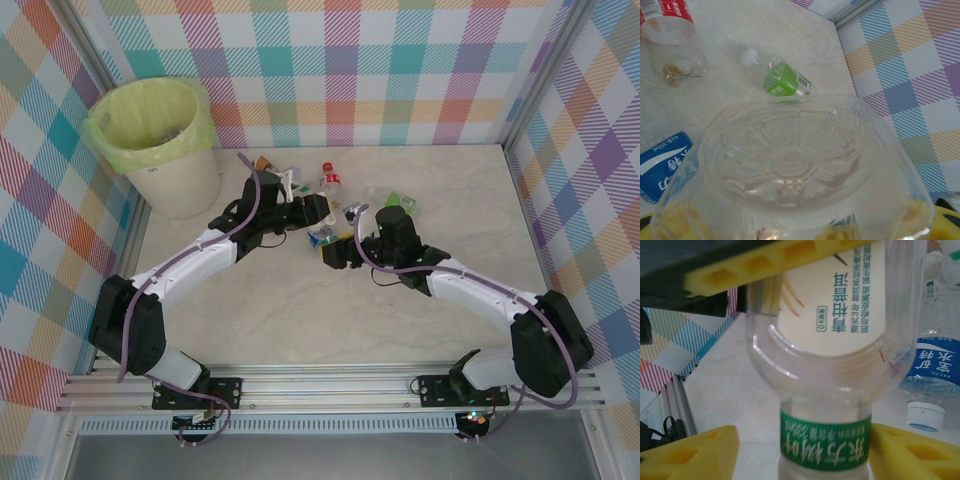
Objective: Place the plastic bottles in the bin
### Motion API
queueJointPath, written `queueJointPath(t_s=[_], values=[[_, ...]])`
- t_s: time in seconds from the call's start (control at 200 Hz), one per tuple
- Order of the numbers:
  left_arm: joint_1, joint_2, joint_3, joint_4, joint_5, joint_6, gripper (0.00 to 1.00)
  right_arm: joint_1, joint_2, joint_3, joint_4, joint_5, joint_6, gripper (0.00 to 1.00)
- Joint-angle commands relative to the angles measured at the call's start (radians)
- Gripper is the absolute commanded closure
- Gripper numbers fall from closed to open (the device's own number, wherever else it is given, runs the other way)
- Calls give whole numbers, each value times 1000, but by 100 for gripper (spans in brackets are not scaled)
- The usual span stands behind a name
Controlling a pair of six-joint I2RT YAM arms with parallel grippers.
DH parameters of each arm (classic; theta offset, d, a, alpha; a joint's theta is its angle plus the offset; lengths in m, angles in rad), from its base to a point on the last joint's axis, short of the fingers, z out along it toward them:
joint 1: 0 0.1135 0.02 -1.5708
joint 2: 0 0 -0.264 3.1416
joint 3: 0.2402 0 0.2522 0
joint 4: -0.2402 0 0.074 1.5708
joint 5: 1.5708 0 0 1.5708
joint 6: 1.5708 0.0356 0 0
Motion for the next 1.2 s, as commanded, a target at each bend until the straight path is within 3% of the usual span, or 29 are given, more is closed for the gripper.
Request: queueJointPath(t_s=[0.0,0.295,0.7,1.195], values=[[0,-70,-38,9,-98,18,52,8,-78,2,-41,6,-68,22],[23,-145,-99,19,-213,-8,54,6,-225,-86,-22,175,-89,0],[130,-285,-104,-11,-351,51,55,6,-213,-147,-22,574,41,0],[207,-289,130,26,-596,363,54,6,-186,-141,-9,625,90,0]])
